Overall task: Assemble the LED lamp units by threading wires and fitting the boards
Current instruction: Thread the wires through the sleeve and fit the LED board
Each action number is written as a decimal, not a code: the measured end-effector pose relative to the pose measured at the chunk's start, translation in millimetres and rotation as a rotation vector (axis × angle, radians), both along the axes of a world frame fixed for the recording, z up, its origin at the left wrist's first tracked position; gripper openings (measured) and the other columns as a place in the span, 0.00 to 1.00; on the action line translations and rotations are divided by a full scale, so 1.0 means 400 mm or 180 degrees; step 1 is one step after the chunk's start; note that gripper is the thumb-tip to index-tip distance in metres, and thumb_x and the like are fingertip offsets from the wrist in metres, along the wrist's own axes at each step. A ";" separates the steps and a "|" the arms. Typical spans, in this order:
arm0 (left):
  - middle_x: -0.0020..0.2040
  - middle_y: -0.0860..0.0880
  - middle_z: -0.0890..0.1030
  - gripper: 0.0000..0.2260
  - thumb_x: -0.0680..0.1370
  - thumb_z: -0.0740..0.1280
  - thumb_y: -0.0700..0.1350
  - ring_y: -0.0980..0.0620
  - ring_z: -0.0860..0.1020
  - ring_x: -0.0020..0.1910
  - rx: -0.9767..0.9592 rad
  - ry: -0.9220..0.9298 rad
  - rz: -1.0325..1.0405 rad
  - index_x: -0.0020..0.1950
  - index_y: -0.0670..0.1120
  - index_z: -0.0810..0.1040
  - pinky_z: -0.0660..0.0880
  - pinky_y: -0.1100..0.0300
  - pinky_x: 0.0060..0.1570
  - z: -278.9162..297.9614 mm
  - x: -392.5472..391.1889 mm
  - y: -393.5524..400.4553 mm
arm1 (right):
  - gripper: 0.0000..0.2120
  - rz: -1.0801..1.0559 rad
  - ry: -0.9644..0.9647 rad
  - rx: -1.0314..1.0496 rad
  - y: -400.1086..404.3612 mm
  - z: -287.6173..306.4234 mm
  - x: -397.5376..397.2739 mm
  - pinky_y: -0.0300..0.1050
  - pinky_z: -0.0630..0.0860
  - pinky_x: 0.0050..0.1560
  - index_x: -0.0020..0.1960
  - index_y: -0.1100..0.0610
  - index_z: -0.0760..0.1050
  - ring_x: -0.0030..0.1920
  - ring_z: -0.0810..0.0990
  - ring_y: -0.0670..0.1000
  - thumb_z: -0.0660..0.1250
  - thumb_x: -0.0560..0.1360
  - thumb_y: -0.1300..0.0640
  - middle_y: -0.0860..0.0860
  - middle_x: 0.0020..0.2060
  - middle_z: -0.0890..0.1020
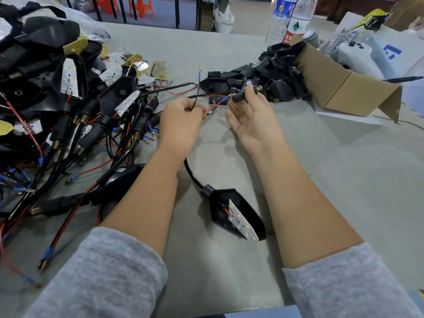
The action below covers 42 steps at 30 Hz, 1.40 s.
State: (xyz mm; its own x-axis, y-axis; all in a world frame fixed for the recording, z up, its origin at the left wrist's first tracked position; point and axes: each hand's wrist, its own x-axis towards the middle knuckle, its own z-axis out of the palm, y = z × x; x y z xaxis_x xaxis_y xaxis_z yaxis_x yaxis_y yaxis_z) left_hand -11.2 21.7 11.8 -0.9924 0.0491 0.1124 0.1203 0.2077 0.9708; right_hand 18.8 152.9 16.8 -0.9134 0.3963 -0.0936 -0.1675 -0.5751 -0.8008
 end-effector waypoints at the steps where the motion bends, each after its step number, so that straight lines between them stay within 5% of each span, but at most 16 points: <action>1: 0.36 0.55 0.81 0.14 0.75 0.59 0.37 0.56 0.73 0.31 0.0024 0.0006 0.0007 0.37 0.53 0.77 0.72 0.59 0.37 0.000 -0.001 0.002 | 0.08 0.0021 0.0040 0.0008 -0.002 0.000 0.002 0.43 0.79 0.43 0.43 0.54 0.71 0.41 0.80 0.50 0.64 0.81 0.56 0.53 0.40 0.80; 6: 0.35 0.56 0.79 0.13 0.76 0.59 0.36 0.57 0.71 0.31 0.0132 0.0040 0.0032 0.40 0.52 0.76 0.70 0.63 0.35 0.003 0.003 0.002 | 0.08 0.0188 0.0050 0.0482 -0.021 0.001 0.002 0.40 0.79 0.41 0.43 0.56 0.71 0.38 0.80 0.50 0.62 0.81 0.59 0.54 0.40 0.80; 12: 0.35 0.54 0.79 0.12 0.75 0.60 0.36 0.64 0.68 0.23 0.0083 0.0042 -0.0058 0.40 0.52 0.77 0.65 0.72 0.26 0.006 0.002 0.001 | 0.05 0.0294 0.0057 0.0618 -0.022 -0.001 0.005 0.42 0.75 0.46 0.44 0.52 0.73 0.48 0.79 0.51 0.66 0.79 0.55 0.51 0.46 0.80; 18: 0.34 0.50 0.77 0.12 0.75 0.59 0.36 0.54 0.68 0.27 -0.0013 -0.0068 -0.0179 0.38 0.50 0.76 0.69 0.58 0.34 -0.005 0.001 0.002 | 0.04 0.0284 0.0026 0.0721 -0.023 0.002 0.004 0.39 0.75 0.40 0.46 0.55 0.74 0.40 0.79 0.49 0.65 0.80 0.57 0.52 0.44 0.84; 22: 0.33 0.53 0.77 0.08 0.75 0.65 0.38 0.60 0.72 0.29 0.0121 0.0080 -0.0278 0.39 0.50 0.77 0.69 0.66 0.33 0.003 0.005 0.002 | 0.07 0.0253 -0.0071 0.0756 -0.028 0.001 0.002 0.39 0.76 0.40 0.42 0.56 0.75 0.37 0.78 0.50 0.65 0.79 0.59 0.53 0.38 0.81; 25: 0.36 0.48 0.78 0.06 0.76 0.70 0.38 0.55 0.74 0.36 0.0142 0.0268 -0.0514 0.41 0.49 0.79 0.71 0.63 0.41 0.002 0.013 0.001 | 0.08 0.0211 -0.0073 0.0782 -0.035 0.000 0.001 0.41 0.76 0.42 0.41 0.56 0.73 0.36 0.78 0.49 0.66 0.79 0.59 0.53 0.36 0.80; 32: 0.36 0.53 0.79 0.04 0.77 0.69 0.40 0.62 0.72 0.33 0.0103 0.0488 -0.0484 0.44 0.47 0.82 0.70 0.70 0.38 -0.006 0.012 0.002 | 0.09 -0.0311 0.0016 0.0261 -0.026 -0.004 -0.002 0.39 0.77 0.39 0.44 0.55 0.69 0.36 0.78 0.49 0.64 0.81 0.55 0.55 0.39 0.79; 37: 0.36 0.57 0.78 0.04 0.77 0.69 0.41 0.65 0.72 0.34 0.0136 0.0637 -0.0479 0.44 0.48 0.80 0.69 0.71 0.40 -0.015 0.003 0.003 | 0.12 -0.0164 0.0047 -0.0161 -0.014 -0.002 0.000 0.39 0.80 0.37 0.56 0.60 0.70 0.37 0.84 0.49 0.59 0.83 0.51 0.55 0.38 0.83; 42: 0.37 0.57 0.79 0.07 0.77 0.69 0.40 0.67 0.73 0.34 0.0204 0.0707 -0.0449 0.42 0.51 0.79 0.70 0.74 0.40 -0.016 -0.003 -0.001 | 0.13 0.0040 0.0044 0.0106 -0.015 0.000 -0.001 0.39 0.79 0.37 0.59 0.60 0.68 0.35 0.84 0.48 0.61 0.82 0.51 0.55 0.37 0.84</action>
State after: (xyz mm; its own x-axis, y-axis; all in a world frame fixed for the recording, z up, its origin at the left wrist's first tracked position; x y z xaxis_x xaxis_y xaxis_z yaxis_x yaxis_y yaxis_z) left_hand -12.4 21.2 5.2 -0.9269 0.1710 0.3340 0.3552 0.1126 0.9280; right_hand 18.5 147.0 16.7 -0.9194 0.3875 -0.0680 -0.1715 -0.5503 -0.8172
